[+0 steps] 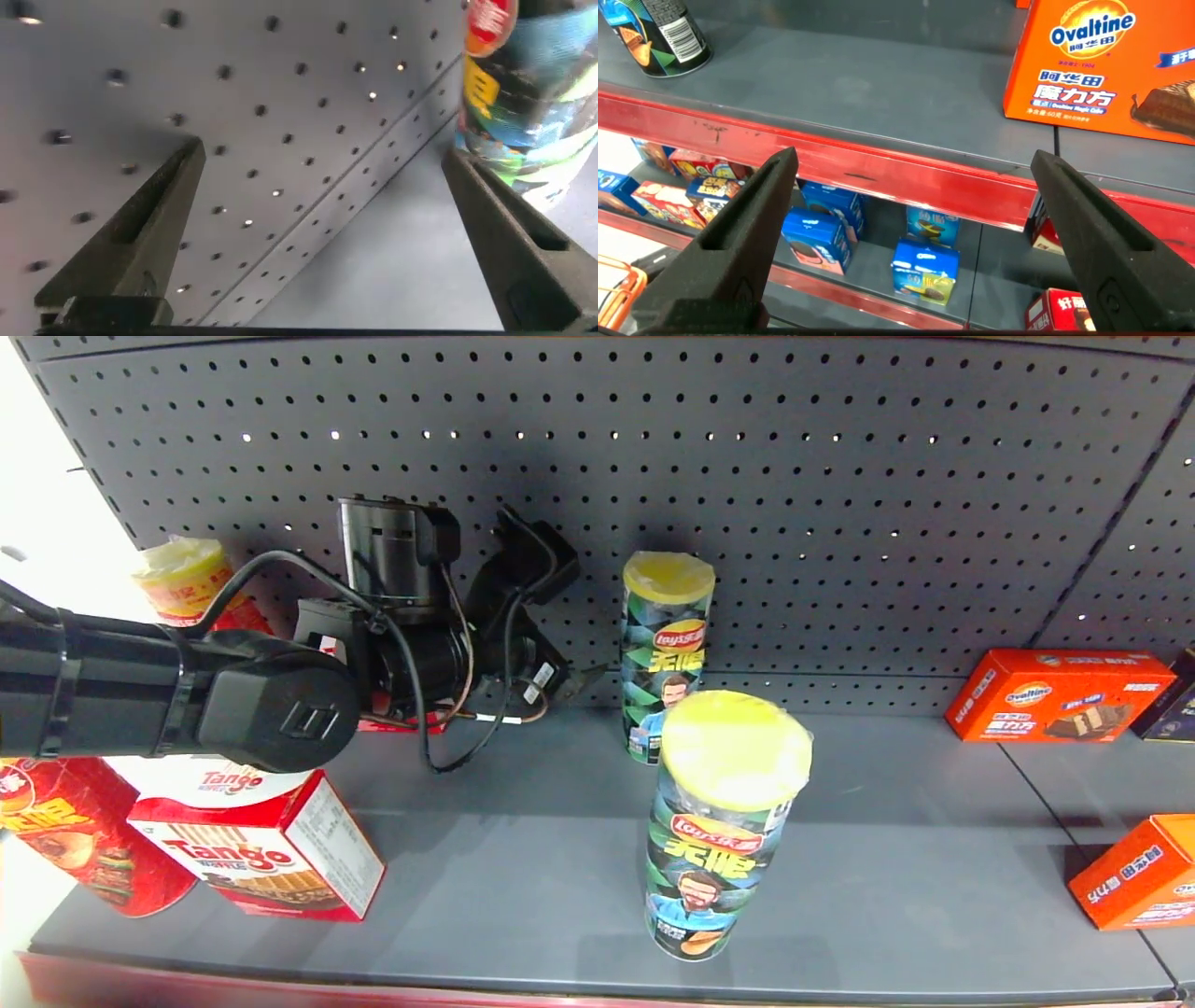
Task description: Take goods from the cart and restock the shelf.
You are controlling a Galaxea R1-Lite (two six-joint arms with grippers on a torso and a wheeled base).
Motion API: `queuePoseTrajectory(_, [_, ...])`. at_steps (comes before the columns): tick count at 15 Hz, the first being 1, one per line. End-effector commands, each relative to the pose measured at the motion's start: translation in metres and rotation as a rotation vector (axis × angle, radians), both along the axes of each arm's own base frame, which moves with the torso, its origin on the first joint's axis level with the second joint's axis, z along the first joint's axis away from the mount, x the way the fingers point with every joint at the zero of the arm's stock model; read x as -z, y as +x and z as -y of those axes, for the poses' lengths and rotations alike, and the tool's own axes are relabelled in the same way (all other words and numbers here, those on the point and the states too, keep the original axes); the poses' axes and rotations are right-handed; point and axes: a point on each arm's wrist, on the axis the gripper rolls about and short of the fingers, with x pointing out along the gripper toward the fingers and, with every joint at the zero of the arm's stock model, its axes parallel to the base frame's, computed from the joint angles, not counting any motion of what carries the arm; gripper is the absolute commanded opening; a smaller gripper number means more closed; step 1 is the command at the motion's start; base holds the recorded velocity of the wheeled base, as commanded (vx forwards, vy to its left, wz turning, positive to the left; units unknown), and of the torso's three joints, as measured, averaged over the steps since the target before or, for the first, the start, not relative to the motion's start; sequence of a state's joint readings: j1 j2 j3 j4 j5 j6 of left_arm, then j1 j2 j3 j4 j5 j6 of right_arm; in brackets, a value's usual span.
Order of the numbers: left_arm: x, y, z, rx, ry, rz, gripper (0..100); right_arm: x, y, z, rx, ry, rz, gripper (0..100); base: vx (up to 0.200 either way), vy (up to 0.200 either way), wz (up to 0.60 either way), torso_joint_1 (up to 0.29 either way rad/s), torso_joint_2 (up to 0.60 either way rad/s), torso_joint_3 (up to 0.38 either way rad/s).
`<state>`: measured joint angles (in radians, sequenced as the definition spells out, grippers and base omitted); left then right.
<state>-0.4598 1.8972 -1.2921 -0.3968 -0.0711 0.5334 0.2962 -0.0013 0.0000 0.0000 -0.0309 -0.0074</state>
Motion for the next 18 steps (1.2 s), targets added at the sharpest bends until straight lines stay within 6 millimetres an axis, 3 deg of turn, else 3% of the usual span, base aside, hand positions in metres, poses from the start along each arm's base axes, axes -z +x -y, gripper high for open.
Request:
queuePoseTrajectory(1, [0.01,0.006,0.003,0.0,0.011,-0.022,100,0.0,0.0,0.0,0.0,-0.001,-0.001,100,0.0,0.0,0.0,0.0,0.0,0.0])
queuePoseTrajectory(7, [0.021,0.011,0.009,0.009,0.019,-0.041,100,0.0,0.0,0.0,0.0,-0.001,-0.001,100,0.0,0.0,0.0,0.0,0.0,0.0])
queuePoseTrajectory(18, [0.022,0.013,0.018,0.029,0.014,-0.042,100,0.0,0.0,0.0,0.0,-0.001,-0.001,100,0.0,0.0,0.0,0.0,0.0,0.0])
